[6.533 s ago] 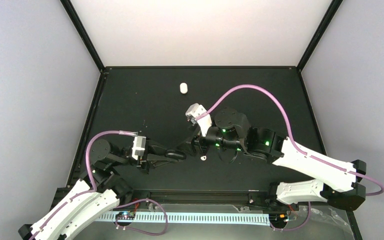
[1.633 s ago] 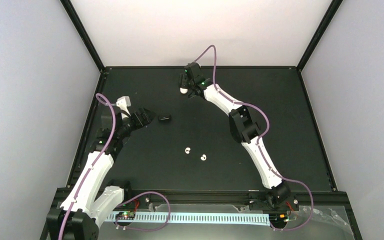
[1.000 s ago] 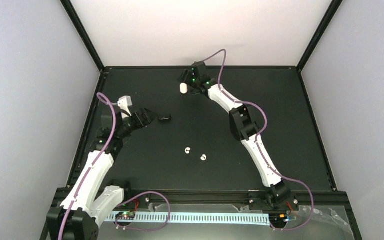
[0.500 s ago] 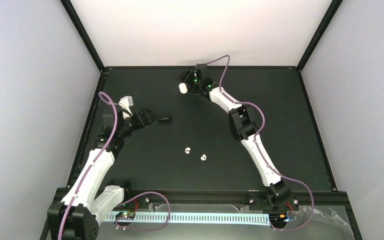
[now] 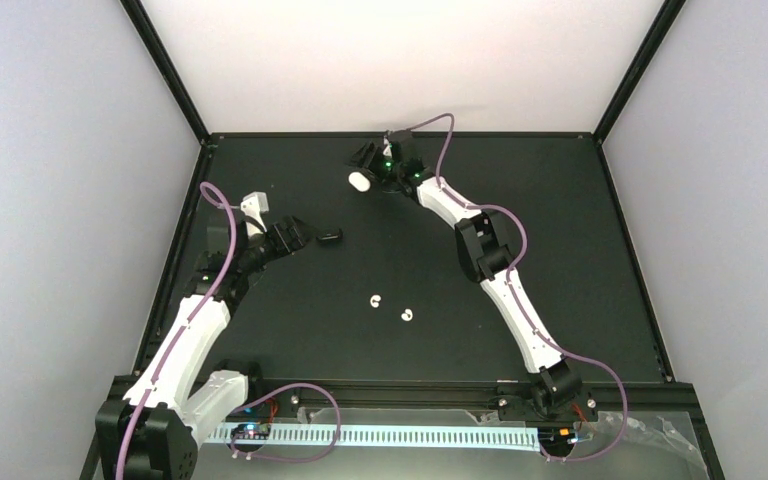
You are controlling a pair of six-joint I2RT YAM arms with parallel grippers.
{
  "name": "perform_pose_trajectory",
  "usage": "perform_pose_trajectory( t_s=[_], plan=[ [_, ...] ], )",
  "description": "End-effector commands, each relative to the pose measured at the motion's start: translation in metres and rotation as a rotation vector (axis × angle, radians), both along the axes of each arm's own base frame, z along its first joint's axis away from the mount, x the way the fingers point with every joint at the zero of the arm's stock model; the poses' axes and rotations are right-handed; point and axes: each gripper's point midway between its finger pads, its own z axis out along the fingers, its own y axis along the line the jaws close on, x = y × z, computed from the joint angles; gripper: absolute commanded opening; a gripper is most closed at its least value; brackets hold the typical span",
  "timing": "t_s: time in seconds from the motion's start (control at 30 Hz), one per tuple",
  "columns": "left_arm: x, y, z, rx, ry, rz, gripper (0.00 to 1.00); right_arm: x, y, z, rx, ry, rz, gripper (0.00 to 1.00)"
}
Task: Insert the wireless bluetooth earbuds into the charging case
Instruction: Adjust the charging case at the center of the board.
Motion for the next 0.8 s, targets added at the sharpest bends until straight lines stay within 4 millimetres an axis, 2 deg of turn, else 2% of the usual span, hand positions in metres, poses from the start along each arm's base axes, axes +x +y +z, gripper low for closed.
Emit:
perform_pose_trajectory(
  t_s=[0.0,0.1,0.17,0.5,0.77],
  plan=[
    [0.005,-0.003,0.018,-0.029,-0.040,-0.016,0.99,-0.026,0.023,-0.017,-0.002,0.027,0.110,0.77],
    [0.004,-0.004,0.018,-0.033,-0.041,-0.020,0.99,-0.040,0.030,-0.025,-0.016,0.043,0.157,0.77],
    [0.004,-0.005,0.018,-0.035,-0.042,-0.023,0.99,-0.050,0.033,-0.021,-0.015,0.043,0.186,0.77],
    [0.001,-0.006,0.023,-0.042,-0.058,-0.033,0.99,-0.100,0.026,-0.028,-0.104,0.058,0.248,0.74],
    [0.000,-0.007,0.025,-0.049,-0.063,-0.039,0.99,-0.095,0.016,-0.026,-0.322,0.030,0.195,0.73]
  ],
)
